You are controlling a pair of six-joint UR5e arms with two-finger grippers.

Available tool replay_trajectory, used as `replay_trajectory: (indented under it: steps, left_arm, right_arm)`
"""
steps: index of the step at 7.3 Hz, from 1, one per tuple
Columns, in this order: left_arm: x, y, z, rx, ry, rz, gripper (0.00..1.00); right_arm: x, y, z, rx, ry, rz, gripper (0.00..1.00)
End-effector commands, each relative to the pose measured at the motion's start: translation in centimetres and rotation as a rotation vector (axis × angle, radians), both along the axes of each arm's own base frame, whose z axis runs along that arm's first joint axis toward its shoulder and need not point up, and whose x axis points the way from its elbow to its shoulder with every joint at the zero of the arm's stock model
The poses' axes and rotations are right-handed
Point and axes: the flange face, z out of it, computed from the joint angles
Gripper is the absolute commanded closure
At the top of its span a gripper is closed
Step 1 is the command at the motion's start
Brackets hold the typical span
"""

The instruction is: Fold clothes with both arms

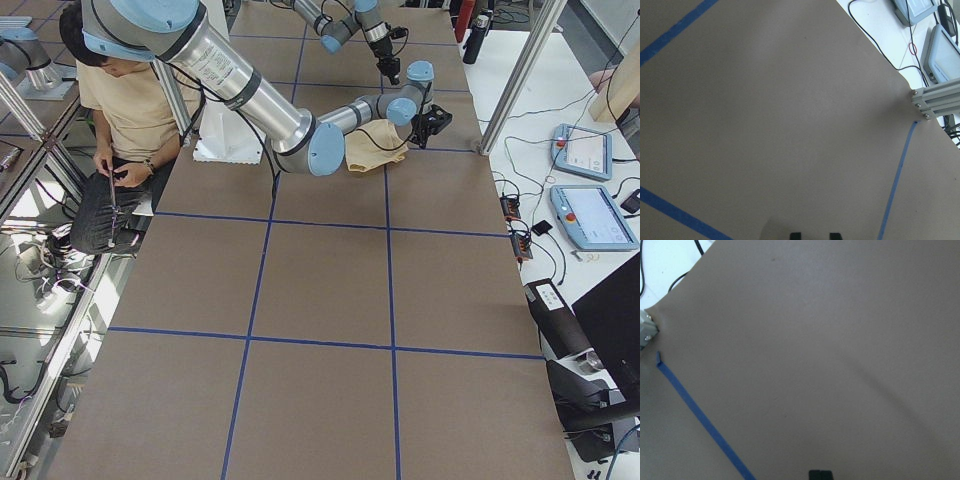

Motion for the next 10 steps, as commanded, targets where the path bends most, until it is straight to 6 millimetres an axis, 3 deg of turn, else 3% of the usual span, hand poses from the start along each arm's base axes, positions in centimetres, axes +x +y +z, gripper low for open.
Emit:
replay_trajectory:
  steps: [1, 2, 3, 4, 5, 6, 7, 8, 9, 10]
  left_arm:
    - [-1.5, 0.2, 3.1, 0.121, -0.123, 0.062, 0.69]
    - [-3.9, -0.3, 5.4, 0.196, -0.201, 0.119, 0.69]
    - [-8.0, -1.5, 6.8, 0.262, -0.238, 0.198, 0.7]
    - [-12.6, -1.9, 9.6, 0.321, -0.283, 0.272, 0.76]
    - [-16.4, -2.1, 12.0, 0.386, -0.342, 0.312, 1.0]
    - [-20.3, -0.6, 14.5, 0.444, -0.397, 0.349, 1.0]
    - [-24.7, 0.2, 16.5, 0.494, -0.43, 0.391, 1.0]
    - [-30.0, 1.3, 19.6, 0.564, -0.476, 0.445, 1.0]
    - [-33.8, 2.6, 22.7, 0.62, -0.556, 0.496, 0.49]
    - [-38.2, 3.9, 25.7, 0.548, -0.599, 0.494, 0.0]
  right_arm:
    - [8.3, 1.7, 5.4, 0.059, 0.065, -0.138, 1.0]
    - [13.5, 2.2, 9.4, 0.091, 0.064, -0.195, 1.0]
    - [19.1, 2.3, 12.8, 0.124, 0.051, -0.244, 1.0]
    - [24.8, 2.6, 16.1, 0.149, 0.059, -0.257, 1.0]
    - [28.8, 5.0, 19.7, 0.198, 0.077, -0.307, 1.0]
    - [33.3, 7.9, 23.2, 0.255, 0.105, -0.357, 0.96]
    - [37.5, 10.9, 27.2, 0.31, 0.132, -0.427, 0.39]
    - [41.6, 13.0, 30.5, 0.354, 0.159, -0.48, 0.0]
    - [46.6, 15.5, 34.1, 0.395, 0.157, -0.522, 0.0]
    - [50.2, 18.5, 37.9, 0.46, 0.172, -0.605, 0.0]
